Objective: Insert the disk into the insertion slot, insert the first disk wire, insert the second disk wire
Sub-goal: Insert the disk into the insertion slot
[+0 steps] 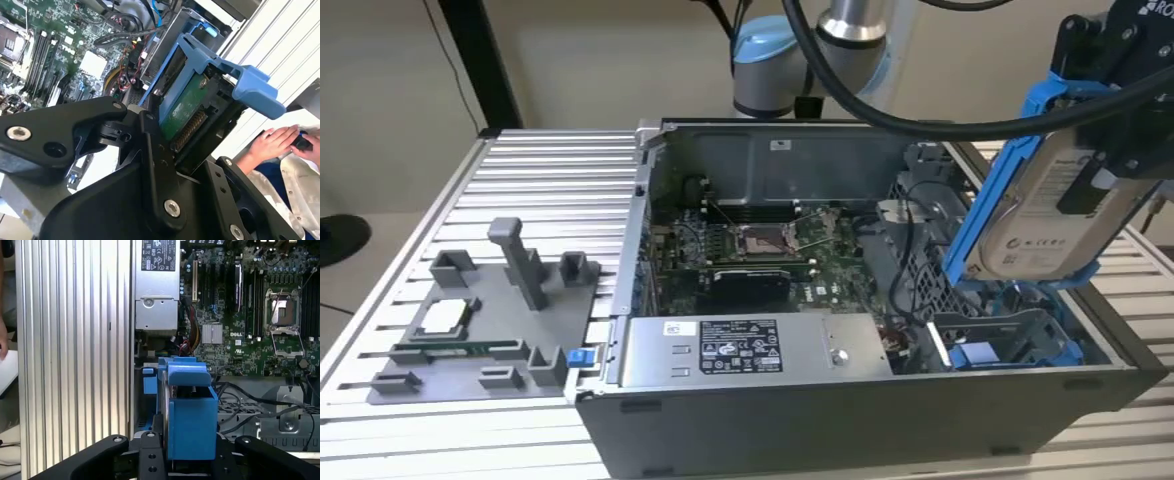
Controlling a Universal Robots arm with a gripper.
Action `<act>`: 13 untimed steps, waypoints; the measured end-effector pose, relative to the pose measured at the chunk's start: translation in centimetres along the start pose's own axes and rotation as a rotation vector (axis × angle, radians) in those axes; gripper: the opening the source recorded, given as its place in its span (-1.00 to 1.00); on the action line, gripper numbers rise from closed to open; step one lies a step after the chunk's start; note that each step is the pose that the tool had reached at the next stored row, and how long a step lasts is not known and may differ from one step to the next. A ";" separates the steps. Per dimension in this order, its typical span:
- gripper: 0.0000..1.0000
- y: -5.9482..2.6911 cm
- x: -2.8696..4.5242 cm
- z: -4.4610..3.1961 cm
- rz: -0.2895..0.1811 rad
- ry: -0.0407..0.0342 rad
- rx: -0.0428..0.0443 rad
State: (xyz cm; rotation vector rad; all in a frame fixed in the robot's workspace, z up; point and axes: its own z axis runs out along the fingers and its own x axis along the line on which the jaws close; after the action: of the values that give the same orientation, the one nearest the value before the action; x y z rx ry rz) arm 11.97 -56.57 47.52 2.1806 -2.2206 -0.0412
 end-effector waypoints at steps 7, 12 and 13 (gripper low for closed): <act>-1.00 -0.26 0.14 0.71 -0.003 -0.0020 0.0000; -1.00 -0.52 0.37 1.06 -0.012 -0.0050 0.0000; -1.00 -0.57 0.41 1.10 -0.014 -0.0054 0.0000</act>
State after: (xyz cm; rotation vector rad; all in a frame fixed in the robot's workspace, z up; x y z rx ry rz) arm 12.50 -57.00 46.41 2.1982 -2.2087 -0.0475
